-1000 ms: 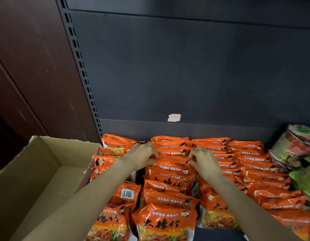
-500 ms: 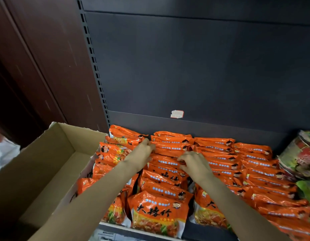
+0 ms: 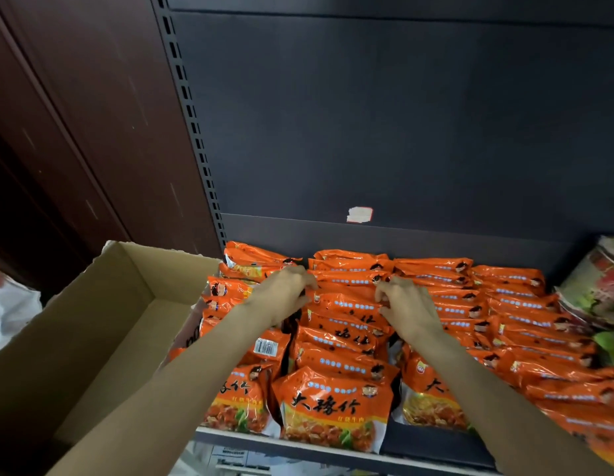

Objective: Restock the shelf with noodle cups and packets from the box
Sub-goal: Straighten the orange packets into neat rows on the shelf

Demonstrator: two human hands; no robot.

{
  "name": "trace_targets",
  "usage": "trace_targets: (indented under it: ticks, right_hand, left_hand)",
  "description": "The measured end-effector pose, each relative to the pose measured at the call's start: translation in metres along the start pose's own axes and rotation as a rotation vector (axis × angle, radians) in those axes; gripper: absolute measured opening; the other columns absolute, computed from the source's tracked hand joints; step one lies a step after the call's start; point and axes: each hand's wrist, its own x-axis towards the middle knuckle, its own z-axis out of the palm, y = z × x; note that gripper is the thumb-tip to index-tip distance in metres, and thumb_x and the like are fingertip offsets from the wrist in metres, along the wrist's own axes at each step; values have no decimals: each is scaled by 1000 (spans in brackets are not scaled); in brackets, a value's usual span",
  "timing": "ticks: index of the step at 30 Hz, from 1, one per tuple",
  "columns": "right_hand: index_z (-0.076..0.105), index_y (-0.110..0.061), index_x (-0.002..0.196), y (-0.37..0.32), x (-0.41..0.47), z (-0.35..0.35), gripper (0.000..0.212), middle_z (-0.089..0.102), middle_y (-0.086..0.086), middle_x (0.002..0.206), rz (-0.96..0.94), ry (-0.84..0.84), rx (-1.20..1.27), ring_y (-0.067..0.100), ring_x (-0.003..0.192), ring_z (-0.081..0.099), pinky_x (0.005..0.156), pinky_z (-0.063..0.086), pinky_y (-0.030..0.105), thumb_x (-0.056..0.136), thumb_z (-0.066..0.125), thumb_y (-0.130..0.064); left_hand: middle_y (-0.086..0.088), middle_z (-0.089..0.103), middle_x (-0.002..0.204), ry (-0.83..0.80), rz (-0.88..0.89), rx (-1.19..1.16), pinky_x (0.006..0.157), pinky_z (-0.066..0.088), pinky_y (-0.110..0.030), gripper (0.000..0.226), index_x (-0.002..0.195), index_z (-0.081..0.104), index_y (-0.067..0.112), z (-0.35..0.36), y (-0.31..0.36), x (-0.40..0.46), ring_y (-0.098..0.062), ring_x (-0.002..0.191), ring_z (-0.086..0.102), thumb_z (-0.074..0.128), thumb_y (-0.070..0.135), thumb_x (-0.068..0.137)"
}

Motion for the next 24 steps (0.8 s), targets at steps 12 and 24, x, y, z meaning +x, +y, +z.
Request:
trace_targets:
  ticks: [12, 24]
  right_hand:
    - [50, -23, 131, -23, -22, -4, 58, 54, -2, 132, -101, -281, 41, 17, 118, 52, 98, 42, 34, 82, 61, -52]
    - [59, -26, 111, -27, -45, 9, 25, 53, -5, 120, -105, -195, -52, 14, 114, 49, 102, 36, 36, 88, 61, -35]
  left_hand:
    - [3, 46, 138, -235, 135, -26, 106, 33, -32, 68, 135, 48, 23, 3, 7, -31, -16, 127, 42, 59, 61, 80]
    - [3, 28, 150, -231, 205, -12, 113, 25, -33, 82, 146, 31, 18, 18, 5, -53, -17, 135, 28, 62, 57, 80]
